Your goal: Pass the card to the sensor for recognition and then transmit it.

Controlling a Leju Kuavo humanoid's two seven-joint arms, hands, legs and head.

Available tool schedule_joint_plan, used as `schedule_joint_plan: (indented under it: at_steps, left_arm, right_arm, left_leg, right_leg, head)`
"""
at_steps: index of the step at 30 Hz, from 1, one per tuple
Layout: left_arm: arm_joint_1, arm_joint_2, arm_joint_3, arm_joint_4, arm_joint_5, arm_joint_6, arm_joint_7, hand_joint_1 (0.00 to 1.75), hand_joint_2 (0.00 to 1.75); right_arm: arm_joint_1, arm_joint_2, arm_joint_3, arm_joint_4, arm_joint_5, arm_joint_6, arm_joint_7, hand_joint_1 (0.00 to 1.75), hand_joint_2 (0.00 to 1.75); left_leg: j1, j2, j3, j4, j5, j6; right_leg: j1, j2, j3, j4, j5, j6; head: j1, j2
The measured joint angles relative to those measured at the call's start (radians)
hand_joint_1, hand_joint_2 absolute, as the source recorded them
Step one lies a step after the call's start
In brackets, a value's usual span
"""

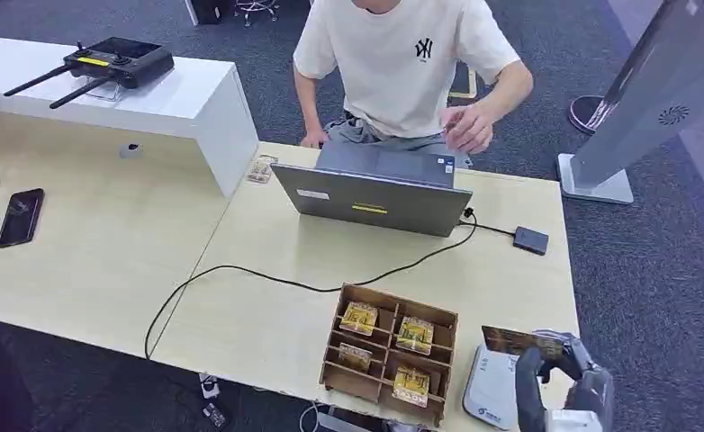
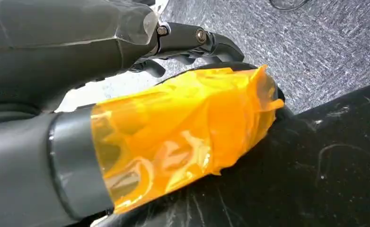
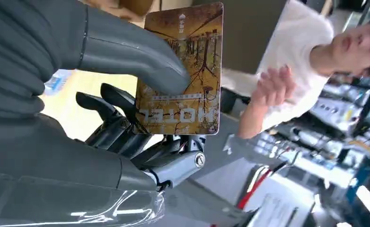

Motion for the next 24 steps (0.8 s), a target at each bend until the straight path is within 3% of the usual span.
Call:
schedule_joint_plan:
  at_steps: [7,11,18,24]
  left_arm:
    - [-0.001,0.006,-0.044,-0.009,-0.053,-0.026,0.013,0.0,0.0]
    - [-0.004,0.013,-0.074,-0.013,-0.084,-0.043,0.018,0.0,0.0]
    - [-0.007,0.02,-0.127,-0.022,-0.121,-0.067,0.032,0.0,0.0]
    - [-0.011,0.023,-0.162,-0.026,-0.145,-0.082,0.039,0.0,0.0]
  right_arm:
    - [-0.164,0.004,0.015,0.057,0.142,0.164,0.059,1.75,1.75]
    - [-0.294,0.014,0.013,0.118,0.208,0.228,0.129,1.75,1.75]
    - [-0.512,0.039,0.007,0.275,0.296,0.3,0.24,1.75,1.75]
    - [-0.644,0.057,-0.004,0.43,0.432,0.32,0.324,1.75,1.75]
  left_leg:
    - [0.0,0.0,0.0,0.0,0.001,0.0]
    - [0.0,0.0,0.001,0.0,0.001,0.0]
    - [0.0,0.0,0.001,0.0,0.002,0.0]
    - [0.0,-0.001,0.001,0.0,0.002,0.0]
  right_leg:
    - [0.0,0.0,0.0,0.0,0.001,0.0]
    - [0.0,0.0,0.001,0.0,0.001,0.0]
    - [0.0,0.0,0.001,0.001,0.002,-0.001]
    - [0.0,0.0,0.001,0.001,0.002,-0.001]
  head:
    - [0.0,0.0]
    - [0.0,0.0]
    - [0.0,0.0]
    - [0.0,0.0]
